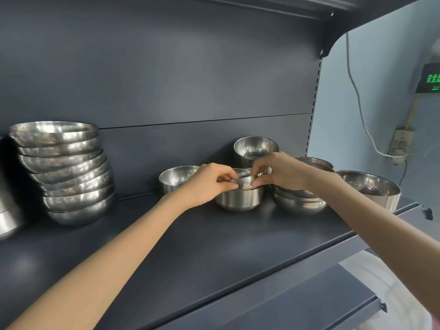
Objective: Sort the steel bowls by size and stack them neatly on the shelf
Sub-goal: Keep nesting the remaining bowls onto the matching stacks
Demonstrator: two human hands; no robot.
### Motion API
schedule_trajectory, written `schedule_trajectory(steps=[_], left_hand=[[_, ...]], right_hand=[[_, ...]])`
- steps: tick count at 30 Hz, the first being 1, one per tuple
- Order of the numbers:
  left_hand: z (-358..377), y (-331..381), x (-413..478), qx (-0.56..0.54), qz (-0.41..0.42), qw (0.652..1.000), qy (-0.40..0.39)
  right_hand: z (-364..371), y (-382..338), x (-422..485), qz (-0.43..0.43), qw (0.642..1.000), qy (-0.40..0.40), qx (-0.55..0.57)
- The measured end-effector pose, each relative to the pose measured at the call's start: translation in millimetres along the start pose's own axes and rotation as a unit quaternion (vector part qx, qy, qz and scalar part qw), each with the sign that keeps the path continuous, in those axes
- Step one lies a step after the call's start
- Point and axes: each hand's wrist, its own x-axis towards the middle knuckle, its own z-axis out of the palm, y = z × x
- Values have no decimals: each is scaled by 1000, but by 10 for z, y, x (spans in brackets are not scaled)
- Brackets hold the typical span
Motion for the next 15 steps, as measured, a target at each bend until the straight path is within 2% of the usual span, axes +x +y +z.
schedule_trajectory(steps=[7,15], left_hand=[[-70,-74,-9,-34,21,998,38],[-81,-113,-119,-25,51,991,122]], right_hand=[[51,-53,25,-24,998,50,29],[83,-136,2,-47,993,98,55]])
